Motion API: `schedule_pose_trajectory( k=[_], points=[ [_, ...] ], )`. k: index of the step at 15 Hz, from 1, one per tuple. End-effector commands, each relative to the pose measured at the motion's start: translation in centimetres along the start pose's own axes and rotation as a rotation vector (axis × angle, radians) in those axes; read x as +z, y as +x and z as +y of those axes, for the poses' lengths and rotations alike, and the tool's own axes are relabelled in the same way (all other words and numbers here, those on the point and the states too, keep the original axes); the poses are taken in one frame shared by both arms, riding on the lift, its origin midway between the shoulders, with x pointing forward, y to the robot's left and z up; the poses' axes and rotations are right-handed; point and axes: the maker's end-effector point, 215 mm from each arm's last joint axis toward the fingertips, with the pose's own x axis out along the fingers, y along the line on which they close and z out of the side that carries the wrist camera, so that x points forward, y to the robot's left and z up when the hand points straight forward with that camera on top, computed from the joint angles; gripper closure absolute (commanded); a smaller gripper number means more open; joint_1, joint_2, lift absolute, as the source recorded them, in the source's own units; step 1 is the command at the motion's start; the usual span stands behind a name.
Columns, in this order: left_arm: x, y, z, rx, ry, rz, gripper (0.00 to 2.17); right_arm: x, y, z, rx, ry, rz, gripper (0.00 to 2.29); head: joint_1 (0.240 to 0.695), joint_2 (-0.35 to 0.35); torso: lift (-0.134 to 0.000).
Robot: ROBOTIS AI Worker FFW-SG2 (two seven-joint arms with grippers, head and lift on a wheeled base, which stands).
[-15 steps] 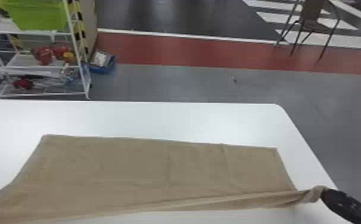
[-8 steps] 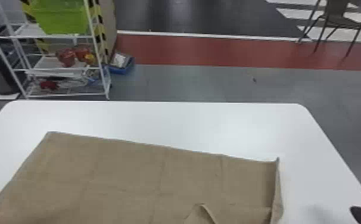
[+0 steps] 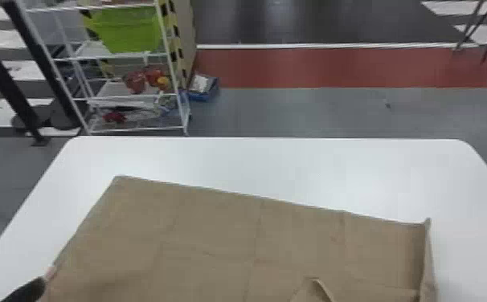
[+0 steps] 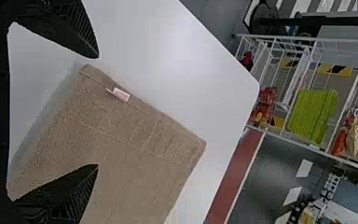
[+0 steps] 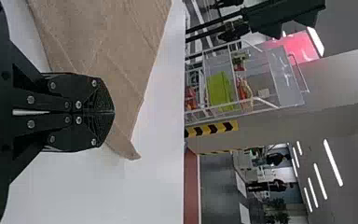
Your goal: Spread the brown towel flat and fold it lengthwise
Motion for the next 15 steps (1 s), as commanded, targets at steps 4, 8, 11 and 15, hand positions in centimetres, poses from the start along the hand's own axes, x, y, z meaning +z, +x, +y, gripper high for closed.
schedule_pose_trajectory(
  k=[4, 8, 11, 15],
  points=[
    [1.2, 0.3, -3.2, -0.155, -0.017, -0.040, 0.04, -3.5, 4.9, 7.0, 0.090, -0.023, 0.127, 0.42, 0.695, 0.150, -0.123],
    [1.2, 0.1, -4.4, -0.220, -0.009, -0.040, 0.13, -7.1, 7.6, 10.5, 0.128, -0.084, 0.220, 0.43, 0.695, 0.224, -0.123],
    [1.1, -0.1, -4.4, -0.225, -0.007, -0.039, 0.14, -7.3, 6.9, 11.5, 0.154, -0.126, 0.234, 0.50, 0.695, 0.294, -0.123],
    [1.5, 0.0, -4.2, -0.219, 0.002, -0.053, 0.14, -7.0, 5.2, 11.5, 0.162, -0.192, 0.251, 0.70, 0.695, 0.322, -0.123]
  ],
)
